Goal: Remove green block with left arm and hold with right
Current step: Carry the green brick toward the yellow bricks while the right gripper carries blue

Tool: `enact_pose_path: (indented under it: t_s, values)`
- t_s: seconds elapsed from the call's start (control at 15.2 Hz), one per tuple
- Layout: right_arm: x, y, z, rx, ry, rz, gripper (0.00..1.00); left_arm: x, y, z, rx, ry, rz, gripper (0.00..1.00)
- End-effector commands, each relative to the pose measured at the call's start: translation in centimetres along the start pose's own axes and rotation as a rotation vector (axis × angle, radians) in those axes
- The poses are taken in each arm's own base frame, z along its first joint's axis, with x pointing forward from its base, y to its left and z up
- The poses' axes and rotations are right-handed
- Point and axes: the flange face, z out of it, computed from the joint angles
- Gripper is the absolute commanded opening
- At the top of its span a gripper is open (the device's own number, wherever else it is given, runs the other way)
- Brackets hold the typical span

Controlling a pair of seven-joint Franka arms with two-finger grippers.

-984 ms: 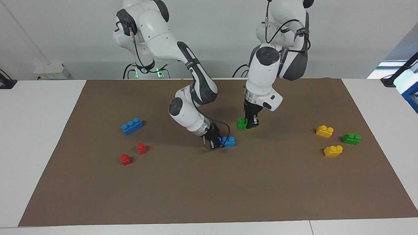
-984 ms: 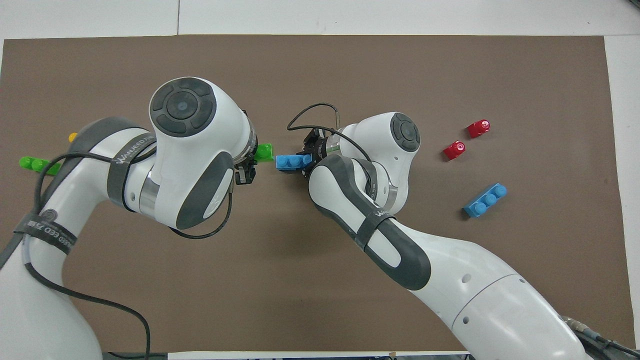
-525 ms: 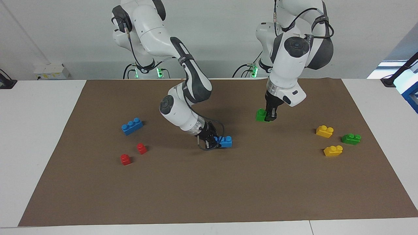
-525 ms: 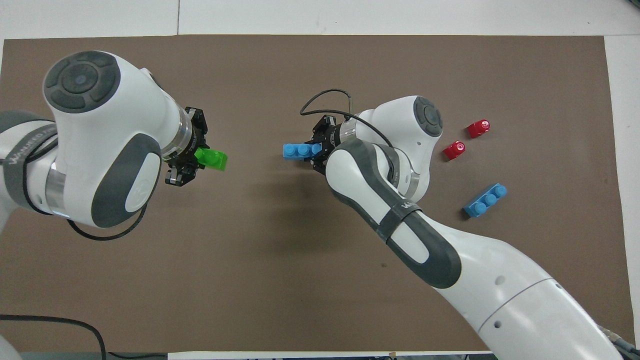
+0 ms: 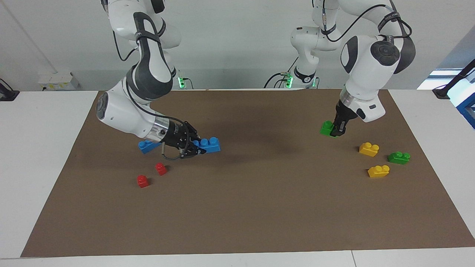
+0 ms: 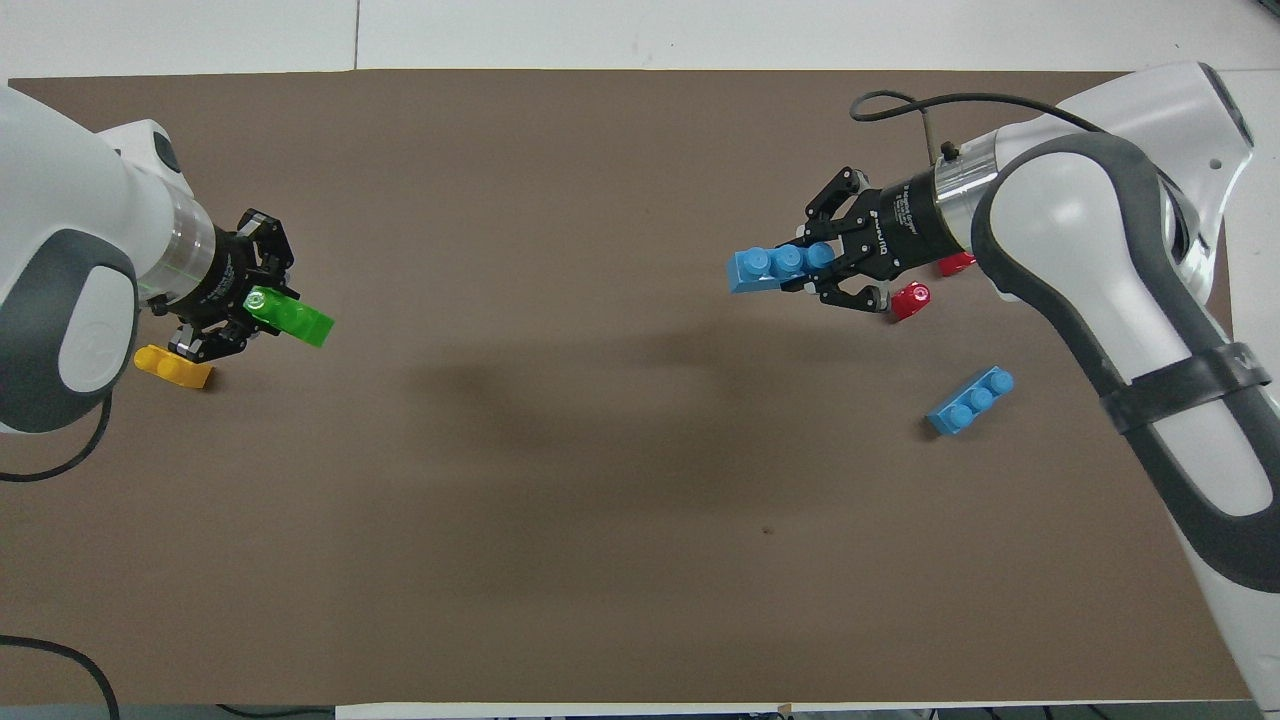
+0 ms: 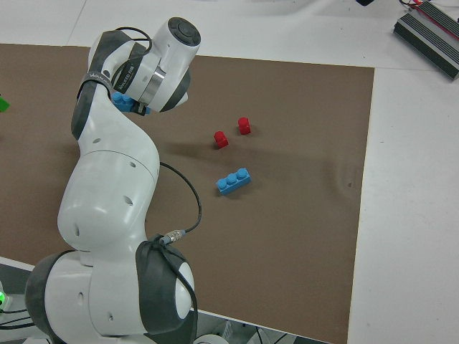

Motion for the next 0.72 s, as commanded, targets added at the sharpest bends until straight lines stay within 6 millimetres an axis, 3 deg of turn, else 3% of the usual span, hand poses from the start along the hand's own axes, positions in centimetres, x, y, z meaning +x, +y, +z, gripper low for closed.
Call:
enact_pose_path:
  t_s: [0.0,0.26,0.66]
  values:
    - [2.0,1.4,0.2,-0.06,0.03,-0.082,0.03,2.1,-1.9,0.4,-0.033,-0.004,0.059,0.0]
    - [3.3,3.2,0.8,-0.135,0.089,-0.157,0.03,3.7,-3.2,2.9,-0.094,0.03,0.072,0.0]
    - [8.8,5.8,-0.8,-0.143,0.065,-0.231,0.03,5.7,-3.5,6.3,-0.122,0.051,0.11,0.0]
